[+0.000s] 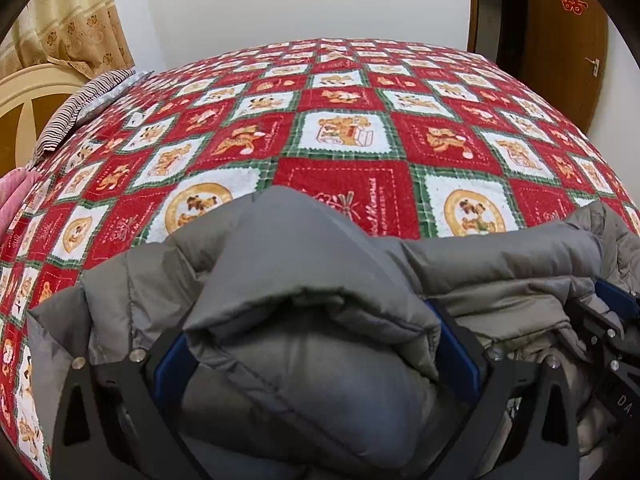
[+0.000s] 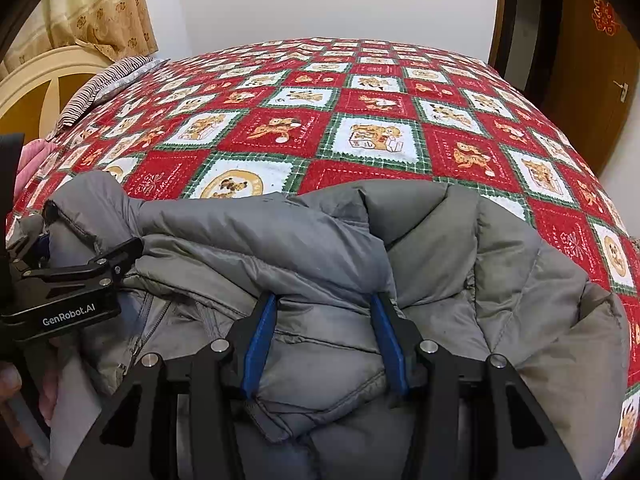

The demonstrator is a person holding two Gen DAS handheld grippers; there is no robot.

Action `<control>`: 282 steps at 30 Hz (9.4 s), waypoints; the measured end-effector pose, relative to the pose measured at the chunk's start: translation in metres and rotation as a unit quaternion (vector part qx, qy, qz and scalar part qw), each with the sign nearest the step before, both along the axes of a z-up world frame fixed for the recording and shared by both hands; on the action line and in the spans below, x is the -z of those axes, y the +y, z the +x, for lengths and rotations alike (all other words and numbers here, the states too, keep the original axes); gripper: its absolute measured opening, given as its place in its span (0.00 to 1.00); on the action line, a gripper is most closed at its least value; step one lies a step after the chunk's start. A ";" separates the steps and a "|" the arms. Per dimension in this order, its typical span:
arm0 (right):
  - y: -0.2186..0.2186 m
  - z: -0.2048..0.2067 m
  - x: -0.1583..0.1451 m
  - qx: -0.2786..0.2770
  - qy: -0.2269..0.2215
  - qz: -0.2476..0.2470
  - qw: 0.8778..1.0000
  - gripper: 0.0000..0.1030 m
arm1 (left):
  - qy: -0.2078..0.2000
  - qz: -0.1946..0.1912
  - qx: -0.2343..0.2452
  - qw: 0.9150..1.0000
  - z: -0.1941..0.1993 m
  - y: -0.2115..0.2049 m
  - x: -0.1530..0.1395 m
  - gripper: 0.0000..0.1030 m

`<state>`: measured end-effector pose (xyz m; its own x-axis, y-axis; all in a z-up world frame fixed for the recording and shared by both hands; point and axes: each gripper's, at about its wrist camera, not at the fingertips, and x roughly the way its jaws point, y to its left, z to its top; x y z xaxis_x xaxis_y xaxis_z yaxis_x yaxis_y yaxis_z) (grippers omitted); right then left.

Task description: Fold large clothes

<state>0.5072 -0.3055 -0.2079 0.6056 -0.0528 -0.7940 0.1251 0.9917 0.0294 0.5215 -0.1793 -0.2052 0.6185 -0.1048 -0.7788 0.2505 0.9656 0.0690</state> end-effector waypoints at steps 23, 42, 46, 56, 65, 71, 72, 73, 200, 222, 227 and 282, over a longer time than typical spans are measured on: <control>0.002 0.002 0.001 0.000 0.003 -0.006 1.000 0.49 | 0.000 0.008 0.001 1.000 0.000 -0.002 0.003 1.00; 0.004 0.004 0.002 0.000 0.009 -0.019 1.000 0.49 | -0.003 0.014 0.001 1.000 0.000 -0.003 0.003 1.00; 0.004 0.004 0.002 0.001 0.009 -0.020 1.000 0.49 | -0.002 0.014 0.001 1.000 0.000 -0.003 0.003 1.00; 0.005 0.005 0.002 0.000 0.010 -0.022 1.000 0.49 | -0.004 0.021 0.000 1.000 0.000 -0.004 0.003 1.00; 0.000 -0.002 -0.018 0.004 0.022 -0.025 0.999 0.57 | -0.040 0.055 -0.005 0.998 -0.018 -0.003 -0.041 1.00; -0.026 -0.076 -0.058 0.020 -0.022 -0.010 1.000 0.72 | -0.074 0.036 0.001 0.997 -0.094 0.062 -0.092 1.00; -0.032 -0.095 -0.060 0.021 -0.016 0.007 1.000 0.72 | -0.076 0.032 0.008 0.997 -0.112 0.079 -0.093 1.00; -0.036 -0.118 -0.060 0.020 -0.010 0.027 0.999 0.72 | -0.074 0.038 0.015 0.996 -0.130 0.094 -0.090 1.00; 0.040 -0.208 -0.033 0.043 -0.065 0.011 0.997 0.70 | -0.131 0.102 -0.102 0.981 -0.184 0.104 -0.054 1.00; 0.029 -0.192 -0.010 0.059 -0.052 0.039 0.996 0.74 | -0.085 0.083 -0.097 0.988 -0.162 0.094 -0.019 1.00; 0.029 -0.191 -0.008 0.062 -0.048 0.037 0.996 0.74 | -0.080 0.090 -0.096 0.988 -0.160 0.092 -0.016 1.00; 0.091 -0.177 -0.017 0.046 -0.011 -0.029 0.998 0.78 | -0.074 0.093 -0.102 0.988 -0.187 0.084 -0.025 1.00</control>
<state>0.3298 -0.2144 -0.1907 0.6136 -0.1549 -0.7743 0.2161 0.9761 -0.0240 0.3347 -0.0950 -0.1803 0.7205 0.1707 -0.6721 0.0255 0.9621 0.2716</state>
